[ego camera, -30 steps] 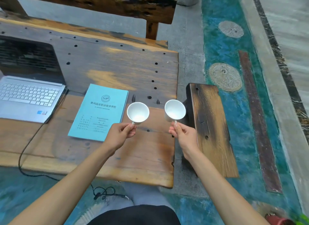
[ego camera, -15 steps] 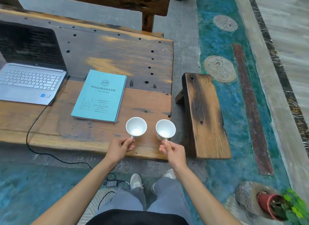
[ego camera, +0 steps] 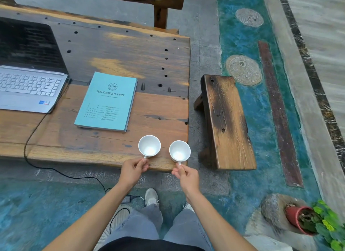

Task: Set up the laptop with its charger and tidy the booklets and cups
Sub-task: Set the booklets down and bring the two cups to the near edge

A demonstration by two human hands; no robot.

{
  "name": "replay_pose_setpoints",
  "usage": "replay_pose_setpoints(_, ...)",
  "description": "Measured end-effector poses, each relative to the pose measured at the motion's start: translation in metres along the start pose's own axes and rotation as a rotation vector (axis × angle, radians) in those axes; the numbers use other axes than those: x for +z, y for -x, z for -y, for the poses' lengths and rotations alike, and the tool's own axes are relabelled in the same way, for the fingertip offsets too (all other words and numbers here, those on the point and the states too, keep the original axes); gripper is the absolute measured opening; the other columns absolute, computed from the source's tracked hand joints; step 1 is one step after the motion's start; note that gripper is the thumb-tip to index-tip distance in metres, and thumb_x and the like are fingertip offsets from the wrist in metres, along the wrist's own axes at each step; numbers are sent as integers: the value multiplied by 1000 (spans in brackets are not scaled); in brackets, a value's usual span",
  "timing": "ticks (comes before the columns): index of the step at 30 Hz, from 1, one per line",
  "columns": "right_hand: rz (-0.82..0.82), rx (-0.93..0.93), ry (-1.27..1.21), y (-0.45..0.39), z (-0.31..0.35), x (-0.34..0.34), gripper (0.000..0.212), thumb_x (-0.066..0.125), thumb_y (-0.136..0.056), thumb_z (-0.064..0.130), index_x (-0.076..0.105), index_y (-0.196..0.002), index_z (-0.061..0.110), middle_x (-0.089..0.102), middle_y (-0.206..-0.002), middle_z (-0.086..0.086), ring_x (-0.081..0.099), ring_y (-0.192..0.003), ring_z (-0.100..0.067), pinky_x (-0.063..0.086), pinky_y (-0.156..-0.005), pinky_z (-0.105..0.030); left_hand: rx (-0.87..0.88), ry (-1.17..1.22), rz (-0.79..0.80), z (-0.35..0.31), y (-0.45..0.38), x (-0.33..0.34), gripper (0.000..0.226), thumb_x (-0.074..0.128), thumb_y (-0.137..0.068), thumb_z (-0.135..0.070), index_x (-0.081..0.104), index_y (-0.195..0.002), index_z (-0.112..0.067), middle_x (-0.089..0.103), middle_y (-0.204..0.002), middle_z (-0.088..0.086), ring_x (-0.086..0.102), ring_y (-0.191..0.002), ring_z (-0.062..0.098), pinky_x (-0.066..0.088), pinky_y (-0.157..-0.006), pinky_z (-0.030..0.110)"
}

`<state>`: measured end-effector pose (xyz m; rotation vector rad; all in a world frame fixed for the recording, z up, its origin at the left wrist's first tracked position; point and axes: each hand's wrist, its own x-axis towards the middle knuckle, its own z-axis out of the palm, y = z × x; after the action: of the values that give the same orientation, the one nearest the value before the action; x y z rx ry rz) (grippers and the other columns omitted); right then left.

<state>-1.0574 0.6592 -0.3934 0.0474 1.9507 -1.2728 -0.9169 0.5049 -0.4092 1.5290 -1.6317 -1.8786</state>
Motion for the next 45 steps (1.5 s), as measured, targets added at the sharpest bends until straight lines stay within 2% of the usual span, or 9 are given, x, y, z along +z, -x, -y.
replay_pose_setpoints(4,20,14,-4,-4,-7,2,26,57,-102,9,69,-123,-1,77,-96,-7,75,-79,1,56,-72,-10,16,5,-6,6,0,4,19,59,-99,-10,76,-92,-16,78,-84,7,72,-76,13,60,-77,24)
replay_pose_setpoints(7,39,22,-10,-7,-11,3,25,57,-103,9,70,-121,-1,77,-91,-2,75,-81,-2,57,-76,-13,13,-1,-9,11,-1,7,17,59,-99,-12,76,-97,-14,77,-87,8,73,-78,14,60,-77,21)
replay_pose_setpoints(11,61,42,-46,-11,-12,3,23,57,-102,10,70,-120,2,77,-93,-3,76,-84,-5,57,-75,-14,-1,4,-2,16,-2,9,17,60,-99,-11,75,-103,-8,77,-89,9,73,-79,15,59,-76,19)
replay_pose_setpoints(15,81,61,-103,-13,-14,4,18,58,-102,7,72,-114,4,77,-100,-10,77,-85,-9,57,-72,-13,-21,19,3,18,-2,8,14,62,-98,-13,76,-100,-15,79,-89,6,73,-80,16,60,-78,24)
replay_pose_setpoints(21,120,92,-117,-17,-14,2,32,60,-100,3,61,-131,-5,75,-110,-14,77,-89,-11,59,-77,-17,-60,-17,-6,23,-5,4,18,63,-98,-15,75,-110,-9,79,-90,3,74,-76,12,60,-74,21)
replay_pose_setpoints(25,159,114,-128,-17,-16,1,41,60,-98,0,54,-139,-4,75,-106,-8,77,-88,-9,58,-75,-16,-34,-94,11,22,-4,3,20,61,-99,-15,75,-111,-7,79,-91,5,74,-78,17,61,-80,28)
replay_pose_setpoints(35,192,103,-101,-14,-18,-3,47,66,-97,5,54,-142,2,75,-112,-7,75,-98,-12,59,-81,-19,-14,-170,43,16,4,4,24,61,-98,-10,70,-119,-3,76,-88,5,70,-74,11,57,-69,15)
replay_pose_setpoints(41,178,89,-75,-14,-20,0,47,65,-97,4,53,-142,0,73,-116,-12,74,-100,-14,58,-80,-18,-17,-191,53,14,8,4,23,61,-98,-10,72,-117,-3,76,-85,4,71,-74,12,60,-81,29)
replay_pose_setpoints(45,183,82,-70,-13,-20,0,46,65,-97,6,54,-142,3,74,-113,-10,75,-96,-12,59,-79,-18,-32,-201,58,15,8,2,25,61,-99,-10,71,-120,-4,76,-86,1,73,-77,12,61,-80,28)
